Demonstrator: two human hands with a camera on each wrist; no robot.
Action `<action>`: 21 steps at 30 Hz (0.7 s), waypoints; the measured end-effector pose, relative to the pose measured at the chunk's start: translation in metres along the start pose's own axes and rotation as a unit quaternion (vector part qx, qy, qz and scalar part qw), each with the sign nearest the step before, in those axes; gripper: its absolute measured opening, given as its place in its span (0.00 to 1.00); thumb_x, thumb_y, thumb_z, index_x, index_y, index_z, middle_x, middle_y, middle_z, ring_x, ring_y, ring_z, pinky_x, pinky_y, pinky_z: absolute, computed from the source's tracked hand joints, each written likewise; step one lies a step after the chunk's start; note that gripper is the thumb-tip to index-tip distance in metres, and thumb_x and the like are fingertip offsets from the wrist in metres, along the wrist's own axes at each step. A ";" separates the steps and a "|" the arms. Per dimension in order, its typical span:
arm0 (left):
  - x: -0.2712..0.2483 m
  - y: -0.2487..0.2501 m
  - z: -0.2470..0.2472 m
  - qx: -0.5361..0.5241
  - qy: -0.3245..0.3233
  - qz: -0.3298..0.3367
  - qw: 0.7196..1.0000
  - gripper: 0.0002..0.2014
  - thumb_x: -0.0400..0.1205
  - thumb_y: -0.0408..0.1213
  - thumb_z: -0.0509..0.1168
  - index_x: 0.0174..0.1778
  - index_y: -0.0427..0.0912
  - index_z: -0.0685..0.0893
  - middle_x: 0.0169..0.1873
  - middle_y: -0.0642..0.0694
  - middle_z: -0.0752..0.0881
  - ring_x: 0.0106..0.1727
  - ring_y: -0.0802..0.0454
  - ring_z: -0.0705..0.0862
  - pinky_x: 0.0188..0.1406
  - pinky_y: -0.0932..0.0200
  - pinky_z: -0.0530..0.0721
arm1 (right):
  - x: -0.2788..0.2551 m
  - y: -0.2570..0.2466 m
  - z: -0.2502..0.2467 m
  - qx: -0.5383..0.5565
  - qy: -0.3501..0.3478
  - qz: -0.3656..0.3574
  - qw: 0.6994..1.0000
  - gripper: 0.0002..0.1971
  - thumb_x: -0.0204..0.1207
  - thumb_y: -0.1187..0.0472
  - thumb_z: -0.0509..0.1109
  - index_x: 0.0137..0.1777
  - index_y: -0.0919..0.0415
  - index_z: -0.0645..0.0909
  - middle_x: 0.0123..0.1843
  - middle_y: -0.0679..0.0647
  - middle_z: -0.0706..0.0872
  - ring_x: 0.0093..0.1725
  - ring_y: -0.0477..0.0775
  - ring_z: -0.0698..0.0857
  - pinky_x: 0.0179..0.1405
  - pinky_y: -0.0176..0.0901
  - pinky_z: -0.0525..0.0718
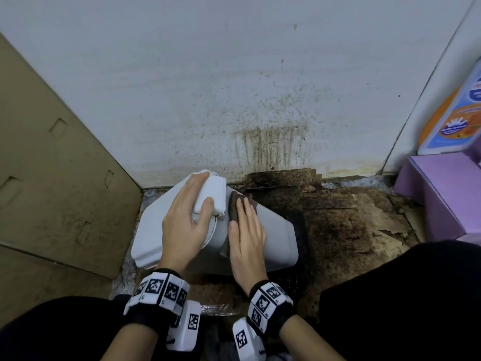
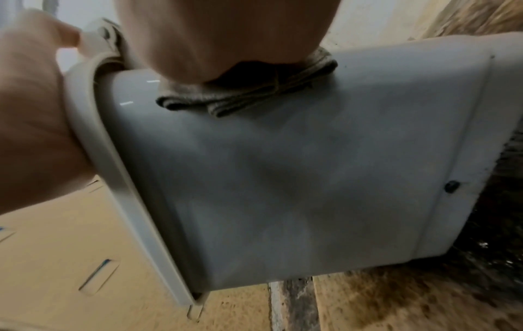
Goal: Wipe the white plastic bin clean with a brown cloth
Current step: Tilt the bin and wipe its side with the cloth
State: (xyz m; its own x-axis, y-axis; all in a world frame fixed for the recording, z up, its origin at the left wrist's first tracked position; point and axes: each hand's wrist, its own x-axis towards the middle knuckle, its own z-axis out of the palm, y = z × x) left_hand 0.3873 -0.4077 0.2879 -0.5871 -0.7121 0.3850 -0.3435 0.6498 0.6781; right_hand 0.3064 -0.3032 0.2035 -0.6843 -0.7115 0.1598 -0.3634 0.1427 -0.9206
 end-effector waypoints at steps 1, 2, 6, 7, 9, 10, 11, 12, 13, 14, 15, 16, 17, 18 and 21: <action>0.001 0.001 0.001 0.002 -0.001 0.000 1.000 0.24 0.87 0.51 0.56 0.82 0.57 0.75 0.80 0.59 0.76 0.84 0.61 0.69 0.81 0.48 0.73 | 0.002 0.002 0.000 0.011 0.013 0.006 1.000 0.27 0.89 0.41 0.43 0.87 0.38 0.55 0.90 0.37 0.56 0.88 0.35 0.50 0.88 0.50 0.51; 0.001 0.003 0.003 0.006 -0.003 -0.001 1.000 0.24 0.87 0.52 0.56 0.81 0.57 0.75 0.80 0.59 0.76 0.84 0.61 0.68 0.81 0.49 0.73 | 0.004 0.004 0.001 0.024 0.027 0.012 0.999 0.26 0.89 0.42 0.44 0.86 0.38 0.58 0.89 0.36 0.58 0.87 0.35 0.52 0.88 0.50 0.53; 0.003 0.009 0.009 0.018 -0.008 -0.005 1.000 0.25 0.86 0.53 0.55 0.81 0.58 0.75 0.81 0.60 0.75 0.85 0.62 0.68 0.79 0.53 0.73 | 0.011 0.011 0.003 0.081 0.098 0.029 0.991 0.22 0.92 0.51 0.50 0.83 0.46 0.70 0.84 0.39 0.70 0.85 0.35 0.62 0.86 0.54 0.63; 0.003 0.010 0.010 0.018 -0.008 -0.006 1.000 0.25 0.86 0.53 0.56 0.82 0.58 0.75 0.81 0.61 0.75 0.85 0.62 0.67 0.79 0.55 0.72 | 0.013 0.011 0.002 0.098 0.114 0.031 0.988 0.21 0.92 0.54 0.52 0.81 0.49 0.73 0.82 0.41 0.74 0.84 0.37 0.65 0.85 0.53 0.65; 0.003 0.011 0.011 0.019 -0.010 -0.006 1.000 0.25 0.86 0.53 0.56 0.82 0.58 0.74 0.81 0.61 0.75 0.85 0.63 0.67 0.79 0.56 0.71 | 0.014 0.006 -0.002 0.139 0.133 0.056 0.980 0.18 0.92 0.56 0.53 0.77 0.46 0.77 0.77 0.41 0.80 0.79 0.35 0.72 0.83 0.49 0.70; 0.003 0.012 0.011 0.020 -0.011 -0.007 1.000 0.25 0.87 0.52 0.57 0.82 0.59 0.74 0.81 0.62 0.75 0.85 0.63 0.67 0.78 0.57 0.71 | 0.015 0.001 -0.006 0.164 0.134 0.077 0.974 0.17 0.92 0.55 0.53 0.73 0.41 0.78 0.73 0.39 0.82 0.76 0.32 0.75 0.82 0.45 0.72; 0.003 0.011 0.010 0.020 -0.011 -0.007 1.000 0.25 0.87 0.52 0.57 0.81 0.59 0.74 0.81 0.62 0.75 0.85 0.64 0.67 0.78 0.58 0.70 | 0.016 -0.005 -0.009 0.188 0.133 0.101 0.968 0.16 0.92 0.54 0.52 0.69 0.37 0.78 0.69 0.36 0.84 0.71 0.30 0.78 0.80 0.43 0.73; 0.003 0.010 0.010 0.020 -0.011 -0.007 1.000 0.25 0.86 0.52 0.57 0.81 0.60 0.74 0.81 0.62 0.75 0.85 0.64 0.67 0.78 0.58 0.70 | 0.018 -0.010 -0.013 0.217 0.132 0.127 0.959 0.15 0.92 0.52 0.52 0.66 0.37 0.79 0.65 0.36 0.85 0.68 0.30 0.80 0.78 0.42 0.75; 0.003 0.009 0.009 0.020 -0.010 -0.007 1.000 0.25 0.86 0.52 0.57 0.81 0.60 0.74 0.81 0.62 0.75 0.85 0.64 0.67 0.77 0.59 0.70 | 0.021 -0.014 -0.017 0.250 0.133 0.157 0.946 0.15 0.92 0.50 0.52 0.67 0.40 0.80 0.65 0.39 0.86 0.67 0.33 0.81 0.77 0.44 0.76; 0.003 0.008 0.008 0.020 -0.008 -0.008 1.000 0.25 0.86 0.52 0.57 0.81 0.60 0.74 0.80 0.62 0.75 0.84 0.64 0.67 0.77 0.59 0.70 | 0.025 -0.017 -0.021 0.295 0.127 0.193 0.927 0.17 0.92 0.48 0.52 0.69 0.44 0.80 0.66 0.43 0.86 0.68 0.38 0.82 0.78 0.48 0.77; 0.003 0.008 0.008 0.020 -0.007 -0.008 1.000 0.25 0.86 0.53 0.56 0.82 0.60 0.74 0.80 0.62 0.75 0.84 0.65 0.67 0.77 0.60 0.70 | 0.031 -0.017 -0.025 0.348 0.116 0.231 0.901 0.20 0.91 0.46 0.53 0.73 0.49 0.80 0.69 0.47 0.86 0.69 0.44 0.83 0.78 0.52 0.77; 0.003 0.007 0.008 0.021 -0.009 -0.008 1.000 0.25 0.86 0.53 0.56 0.82 0.59 0.74 0.81 0.63 0.75 0.84 0.65 0.67 0.78 0.61 0.69 | 0.036 -0.017 -0.029 0.403 0.100 0.262 0.871 0.22 0.91 0.44 0.54 0.77 0.51 0.78 0.70 0.50 0.86 0.70 0.49 0.84 0.78 0.56 0.77; 0.002 0.008 0.008 0.023 -0.013 -0.006 1.000 0.25 0.87 0.53 0.56 0.82 0.59 0.74 0.81 0.63 0.74 0.85 0.65 0.66 0.79 0.62 0.68 | 0.041 -0.018 -0.034 0.447 0.082 0.280 0.846 0.24 0.90 0.42 0.55 0.78 0.51 0.77 0.71 0.52 0.86 0.71 0.52 0.84 0.78 0.59 0.78; 0.002 0.009 0.010 0.025 -0.020 0.000 0.999 0.26 0.87 0.53 0.56 0.83 0.58 0.73 0.82 0.62 0.74 0.85 0.66 0.64 0.80 0.62 0.66 | 0.045 -0.020 -0.038 0.478 0.061 0.283 0.829 0.26 0.88 0.40 0.56 0.78 0.52 0.77 0.72 0.54 0.86 0.71 0.54 0.85 0.78 0.61 0.77; 0.000 0.020 0.018 0.014 -0.052 0.027 0.998 0.26 0.90 0.53 0.50 0.85 0.55 0.71 0.84 0.61 0.71 0.86 0.67 0.61 0.85 0.60 0.62 | 0.050 -0.036 -0.052 0.495 0.033 0.244 0.833 0.29 0.87 0.38 0.58 0.80 0.54 0.76 0.74 0.56 0.85 0.73 0.57 0.84 0.78 0.61 0.76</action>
State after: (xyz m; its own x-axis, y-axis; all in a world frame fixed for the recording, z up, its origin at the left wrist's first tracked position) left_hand 0.3675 -0.3901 0.2899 -0.6779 -0.6452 0.3524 -0.3288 0.6948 0.6396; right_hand 0.2521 -0.3084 0.2628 -0.6438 -0.6904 -0.3300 0.6449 -0.2573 -0.7197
